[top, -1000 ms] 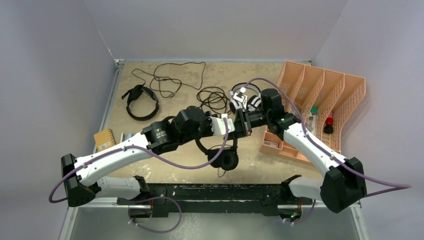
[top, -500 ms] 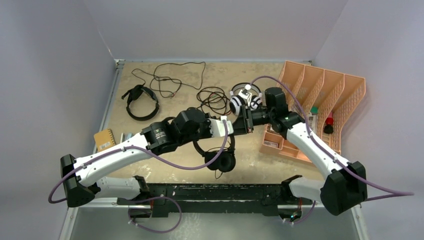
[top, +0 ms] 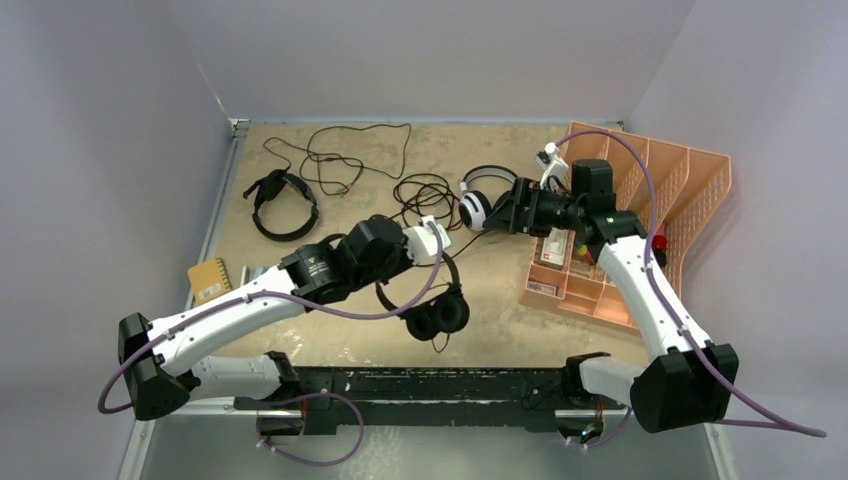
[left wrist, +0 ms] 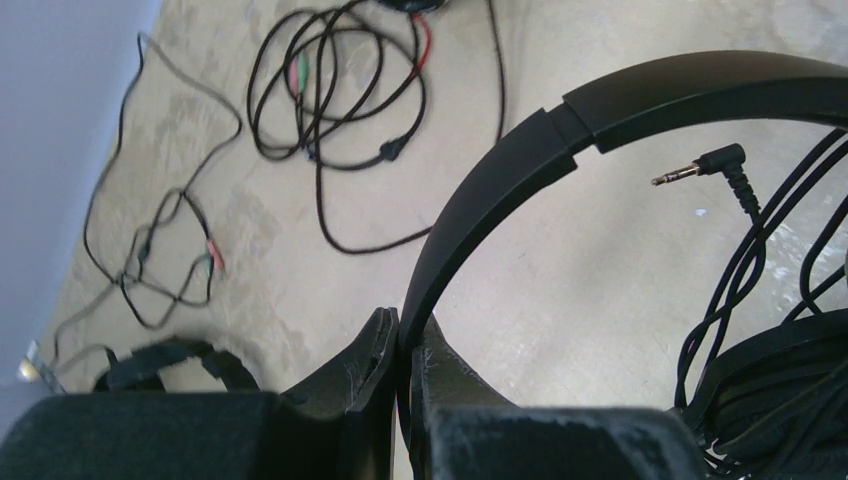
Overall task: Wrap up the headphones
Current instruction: Wrap the headphones cable around the headphones, then place the headphones at the center of the board.
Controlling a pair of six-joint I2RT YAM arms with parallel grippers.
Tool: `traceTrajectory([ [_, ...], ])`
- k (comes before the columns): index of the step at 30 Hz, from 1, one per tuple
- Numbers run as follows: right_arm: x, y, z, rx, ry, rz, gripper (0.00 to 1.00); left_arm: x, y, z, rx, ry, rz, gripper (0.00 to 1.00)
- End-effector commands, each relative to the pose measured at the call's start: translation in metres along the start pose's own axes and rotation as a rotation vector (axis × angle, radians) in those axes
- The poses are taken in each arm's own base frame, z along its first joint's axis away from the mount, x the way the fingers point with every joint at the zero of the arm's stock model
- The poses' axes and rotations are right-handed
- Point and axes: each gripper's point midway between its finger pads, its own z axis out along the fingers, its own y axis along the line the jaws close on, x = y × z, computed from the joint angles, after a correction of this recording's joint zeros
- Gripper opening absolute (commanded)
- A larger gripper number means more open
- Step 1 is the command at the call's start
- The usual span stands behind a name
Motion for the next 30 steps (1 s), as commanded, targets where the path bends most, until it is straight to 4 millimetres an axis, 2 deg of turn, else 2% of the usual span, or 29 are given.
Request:
traceTrajectory([
  [1,-0.019,-0.025,-0.018,0.212,-0.083,-0.106,0.87,0.007,0.032,-0.009,-0.134,-0.016,-0.277,0.0],
  [6,-0.018,-0.026,-0.018,0.204,-0.095,-0.155,0.9,0.032,0.057,-0.009,-0.295,0.065,-0.519,0.0],
  [11,-0.014,-0.021,-0.018,0.157,-0.06,-0.228,0.92,0.062,0.066,-0.013,-0.466,0.204,-0.723,0.0],
  [16,-0.016,-0.008,-0.019,0.09,-0.082,-0.284,0.96,0.107,0.055,-0.021,-0.64,0.333,-0.943,0.0],
  [20,-0.015,-0.002,-0.021,0.064,-0.09,-0.298,0.96,0.16,0.046,-0.04,-0.829,0.405,-1.11,0.0],
  [26,-0.015,0.006,-0.025,0.036,-0.107,-0.313,0.99,0.229,0.011,-0.054,-0.926,0.569,-1.383,0.0],
  [30,-0.011,0.009,-0.024,0.008,-0.1,-0.31,0.99,0.253,0.002,-0.069,-0.999,0.653,-1.455,0.0],
])
